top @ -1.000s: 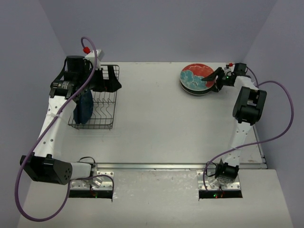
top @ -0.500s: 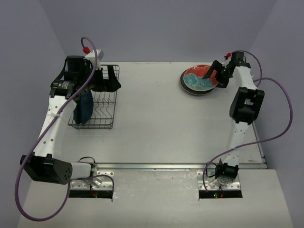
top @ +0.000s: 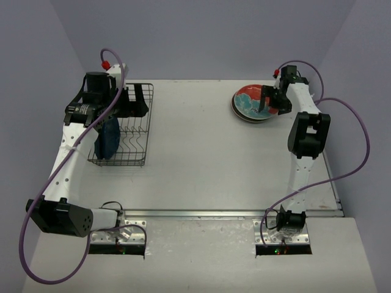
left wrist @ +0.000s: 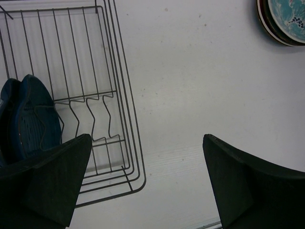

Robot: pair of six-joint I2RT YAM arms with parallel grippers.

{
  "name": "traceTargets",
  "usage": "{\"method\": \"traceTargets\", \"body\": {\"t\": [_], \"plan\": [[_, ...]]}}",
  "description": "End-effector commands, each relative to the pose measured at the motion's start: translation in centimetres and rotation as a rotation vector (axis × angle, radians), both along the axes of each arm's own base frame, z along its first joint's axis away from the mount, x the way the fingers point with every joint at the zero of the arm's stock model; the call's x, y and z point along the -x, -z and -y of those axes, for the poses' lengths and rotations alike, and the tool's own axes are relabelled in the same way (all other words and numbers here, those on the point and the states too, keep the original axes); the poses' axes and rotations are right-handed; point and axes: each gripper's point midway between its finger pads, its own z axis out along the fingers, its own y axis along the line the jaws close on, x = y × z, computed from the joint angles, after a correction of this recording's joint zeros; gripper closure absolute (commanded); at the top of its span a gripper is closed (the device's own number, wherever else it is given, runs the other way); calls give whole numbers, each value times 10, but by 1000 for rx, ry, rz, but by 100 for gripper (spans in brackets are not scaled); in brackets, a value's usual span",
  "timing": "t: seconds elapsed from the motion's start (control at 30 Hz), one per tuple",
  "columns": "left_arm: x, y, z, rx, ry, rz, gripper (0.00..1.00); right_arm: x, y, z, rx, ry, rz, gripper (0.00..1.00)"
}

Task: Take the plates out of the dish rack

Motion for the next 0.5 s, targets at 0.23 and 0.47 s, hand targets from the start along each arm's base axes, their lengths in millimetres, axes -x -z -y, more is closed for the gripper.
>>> {"method": "traceTargets", "body": {"t": [0.23,0.47], "plan": [[-6,-9,-31,-99,-135,36,0,-2,-24,-43,-48,-142,52,1],[5,22,-69,-278,-245,-40,22,29,-37,-47,-47,-143,26,1]]}}
